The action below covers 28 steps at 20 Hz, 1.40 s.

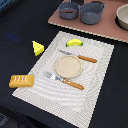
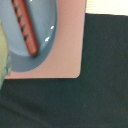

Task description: Interact with the objects in diverse but meaningful ways.

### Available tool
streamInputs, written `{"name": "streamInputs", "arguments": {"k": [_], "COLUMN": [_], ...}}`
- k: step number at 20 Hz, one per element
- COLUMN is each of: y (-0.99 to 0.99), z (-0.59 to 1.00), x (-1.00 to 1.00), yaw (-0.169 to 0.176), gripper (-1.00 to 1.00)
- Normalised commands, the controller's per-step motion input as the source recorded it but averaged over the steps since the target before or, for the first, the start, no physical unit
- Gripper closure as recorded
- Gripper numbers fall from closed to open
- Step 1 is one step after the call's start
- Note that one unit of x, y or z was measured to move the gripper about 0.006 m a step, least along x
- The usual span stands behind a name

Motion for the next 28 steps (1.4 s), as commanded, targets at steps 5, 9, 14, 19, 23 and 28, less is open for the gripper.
{"name": "streamInputs", "arguments": {"k": [5,9,14,19,23,28], "y": [-0.94,-0.96,-0.9,-0.54,-0.34,-0.24], "z": [-0.06,-0.15,-0.25,-0.56,-0.7,-0.7], "x": [0.14,0.07,0.01,-0.25,-0.49,-0.53], "yaw": [-0.045,-0.036,-0.051,-0.038,-0.014,-0.016], "gripper": [-1.0,-1.0,-1.0,-1.0,-1.0,-1.0]}}
